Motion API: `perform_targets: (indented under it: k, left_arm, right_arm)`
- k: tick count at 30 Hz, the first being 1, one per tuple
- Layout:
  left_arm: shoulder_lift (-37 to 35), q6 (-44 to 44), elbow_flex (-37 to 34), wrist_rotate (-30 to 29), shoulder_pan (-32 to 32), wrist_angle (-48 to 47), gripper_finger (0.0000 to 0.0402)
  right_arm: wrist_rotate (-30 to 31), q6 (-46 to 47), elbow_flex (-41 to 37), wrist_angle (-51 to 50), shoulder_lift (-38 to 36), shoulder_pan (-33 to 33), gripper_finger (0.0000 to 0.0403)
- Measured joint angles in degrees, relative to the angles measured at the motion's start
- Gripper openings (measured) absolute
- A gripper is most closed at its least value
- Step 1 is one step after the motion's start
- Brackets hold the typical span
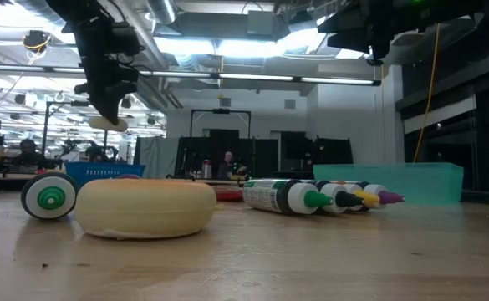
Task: Pick & Place Food Item
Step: Put the top yellow donut into the top blue bin
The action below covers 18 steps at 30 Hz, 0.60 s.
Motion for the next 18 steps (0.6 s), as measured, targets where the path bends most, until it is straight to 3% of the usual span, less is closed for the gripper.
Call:
perform_targets:
  k: [18]
  left_arm:
    - [1.66, 0.28, -3.53, 1.56, 0.21, 2.10, 0.0013]
  right_arm:
    - [-1.27, 0.66, 0.00, 0.03, 0.00, 0.48, 0.0254]
